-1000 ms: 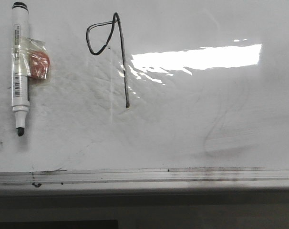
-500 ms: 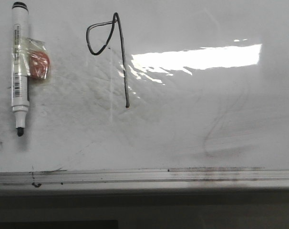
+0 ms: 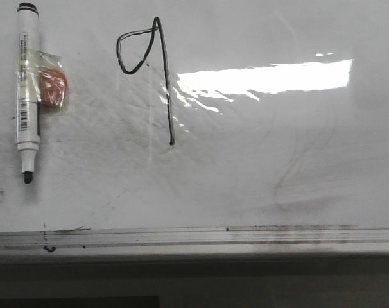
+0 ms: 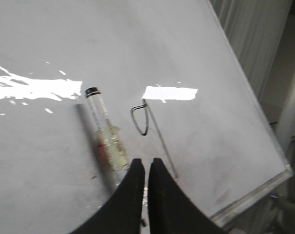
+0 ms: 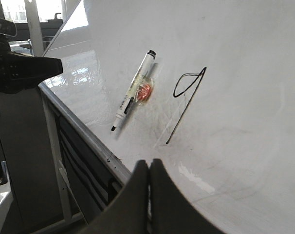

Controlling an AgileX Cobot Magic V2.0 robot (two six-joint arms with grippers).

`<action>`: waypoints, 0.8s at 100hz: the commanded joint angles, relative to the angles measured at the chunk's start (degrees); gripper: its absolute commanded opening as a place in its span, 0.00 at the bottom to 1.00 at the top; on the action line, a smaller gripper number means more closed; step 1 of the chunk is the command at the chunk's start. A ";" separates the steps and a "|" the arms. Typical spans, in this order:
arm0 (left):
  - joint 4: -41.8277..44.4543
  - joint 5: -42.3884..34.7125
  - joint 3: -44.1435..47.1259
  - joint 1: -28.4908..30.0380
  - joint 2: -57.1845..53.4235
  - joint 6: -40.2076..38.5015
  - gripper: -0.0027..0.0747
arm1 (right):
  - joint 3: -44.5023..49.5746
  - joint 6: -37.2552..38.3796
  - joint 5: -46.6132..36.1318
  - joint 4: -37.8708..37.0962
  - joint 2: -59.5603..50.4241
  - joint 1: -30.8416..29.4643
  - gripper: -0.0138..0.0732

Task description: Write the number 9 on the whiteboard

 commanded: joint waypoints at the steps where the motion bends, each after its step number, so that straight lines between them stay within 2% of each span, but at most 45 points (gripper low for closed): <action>1: 2.81 0.36 2.19 6.13 0.45 -0.27 0.01 | -1.38 -0.32 -4.18 -0.63 0.46 0.07 0.09; 19: 7.61 4.54 2.29 21.59 -1.81 -0.27 0.01 | -1.38 -0.32 -4.18 -0.63 0.46 0.07 0.09; 39: 8.08 16.01 2.29 35.35 -3.37 -0.27 0.01 | -1.38 -0.32 -4.14 -0.63 0.46 0.07 0.09; 56: 14.05 22.07 2.29 40.65 -3.37 -0.27 0.01 | -1.38 -0.32 -4.14 -0.63 0.46 0.07 0.09; 80: 14.46 22.20 2.29 41.11 -3.37 -0.27 0.01 | -1.38 -0.32 -4.14 -0.63 0.46 0.07 0.09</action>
